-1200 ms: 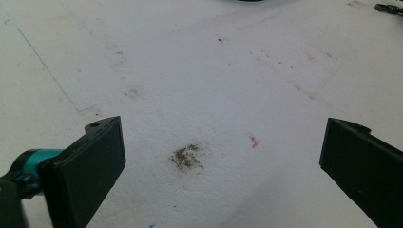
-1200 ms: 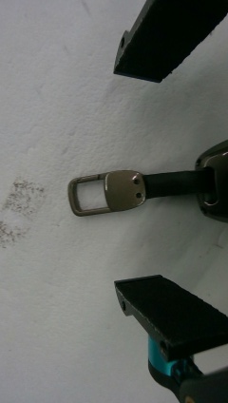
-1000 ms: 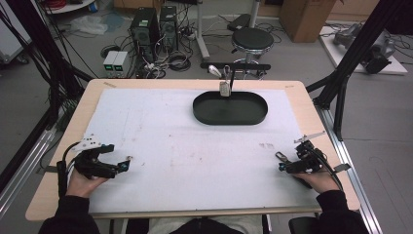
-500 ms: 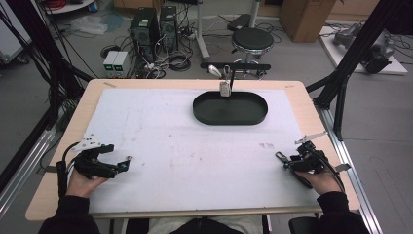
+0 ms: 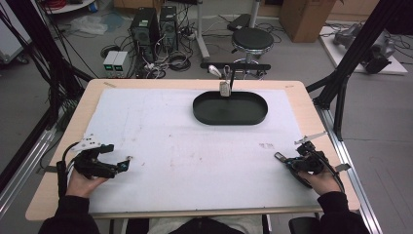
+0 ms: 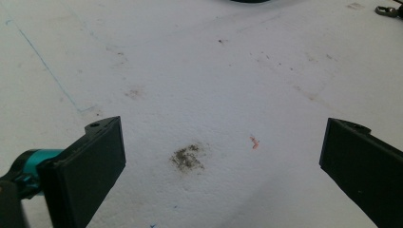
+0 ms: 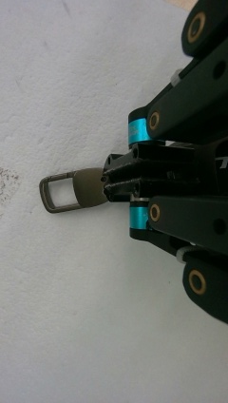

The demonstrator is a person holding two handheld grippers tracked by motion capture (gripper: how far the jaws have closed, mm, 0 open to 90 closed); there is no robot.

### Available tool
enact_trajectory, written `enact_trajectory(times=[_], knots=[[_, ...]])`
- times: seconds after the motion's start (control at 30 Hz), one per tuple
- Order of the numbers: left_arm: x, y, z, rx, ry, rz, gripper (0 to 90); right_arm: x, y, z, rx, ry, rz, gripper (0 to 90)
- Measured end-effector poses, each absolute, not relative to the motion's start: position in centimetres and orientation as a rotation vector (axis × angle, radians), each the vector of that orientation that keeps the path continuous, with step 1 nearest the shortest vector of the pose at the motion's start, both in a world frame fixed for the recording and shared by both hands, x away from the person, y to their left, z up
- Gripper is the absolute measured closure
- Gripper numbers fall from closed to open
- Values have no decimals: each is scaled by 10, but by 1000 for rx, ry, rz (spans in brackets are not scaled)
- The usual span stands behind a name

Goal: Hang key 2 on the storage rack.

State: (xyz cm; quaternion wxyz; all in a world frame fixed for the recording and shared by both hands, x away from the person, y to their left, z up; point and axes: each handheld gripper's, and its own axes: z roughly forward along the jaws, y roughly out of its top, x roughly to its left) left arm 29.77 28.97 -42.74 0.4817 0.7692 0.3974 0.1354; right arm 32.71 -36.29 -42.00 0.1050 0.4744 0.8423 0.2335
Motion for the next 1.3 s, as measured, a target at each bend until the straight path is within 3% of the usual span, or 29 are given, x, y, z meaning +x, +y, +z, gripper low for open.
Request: enact_trajectory(times=[0.37, 0.83, 1.3], knots=[[297, 290, -427, 1868, 965, 325, 18, 323, -363, -398, 1375, 2469, 816, 866], [299, 292, -427, 1854, 961, 321, 18, 334, -337, -361, 1314, 2442, 942, 864], [300, 293, -428, 1849, 960, 316, 18, 349, -310, -346, 1268, 2421, 1037, 863]])
